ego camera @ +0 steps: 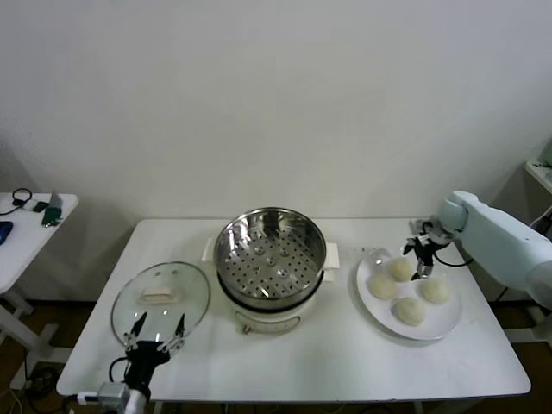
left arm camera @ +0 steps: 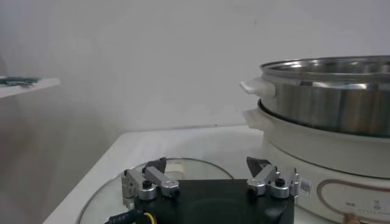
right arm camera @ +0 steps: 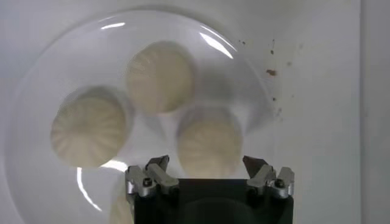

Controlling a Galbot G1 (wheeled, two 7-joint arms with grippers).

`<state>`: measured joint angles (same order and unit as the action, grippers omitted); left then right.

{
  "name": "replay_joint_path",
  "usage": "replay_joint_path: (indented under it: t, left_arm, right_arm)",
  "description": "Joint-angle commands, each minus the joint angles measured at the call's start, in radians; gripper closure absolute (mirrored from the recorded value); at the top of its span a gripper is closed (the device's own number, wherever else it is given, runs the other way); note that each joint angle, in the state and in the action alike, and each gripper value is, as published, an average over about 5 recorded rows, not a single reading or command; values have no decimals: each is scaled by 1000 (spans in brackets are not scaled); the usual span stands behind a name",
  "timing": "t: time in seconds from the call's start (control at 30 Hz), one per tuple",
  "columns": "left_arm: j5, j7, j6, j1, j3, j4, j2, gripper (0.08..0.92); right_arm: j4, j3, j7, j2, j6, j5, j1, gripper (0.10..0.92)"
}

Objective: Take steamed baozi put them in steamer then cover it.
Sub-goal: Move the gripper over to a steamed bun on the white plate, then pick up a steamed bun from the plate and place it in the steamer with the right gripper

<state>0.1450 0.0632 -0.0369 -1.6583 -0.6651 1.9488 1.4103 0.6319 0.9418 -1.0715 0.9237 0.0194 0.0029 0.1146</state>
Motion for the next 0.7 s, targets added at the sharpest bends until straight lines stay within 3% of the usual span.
replay_joint_path:
  t: [0.03,0.17,0.33,0.57,0.7]
  left_arm:
    - [5,-1,1,0,-1,-1,-2,177]
    - [10,-1,4,0,-4,-2,-7,177]
    - [10,-1,6,-4,-4,3,-7,177]
    - [9,-1,13,-5,-3,8,-7,177]
    - [5,-2,17,-6,-5,17,-8,177]
  right_arm:
    - [-64,-27,3,36,8,-20,-22,341]
    - [-68,-32,6,45,8,-15,-23,416]
    - [-23,-1,-3,27,5,18,9,431]
    - [263,199,-24,-76,16,191,301,431]
    - [425,359,-56,-71,99,283,589,431]
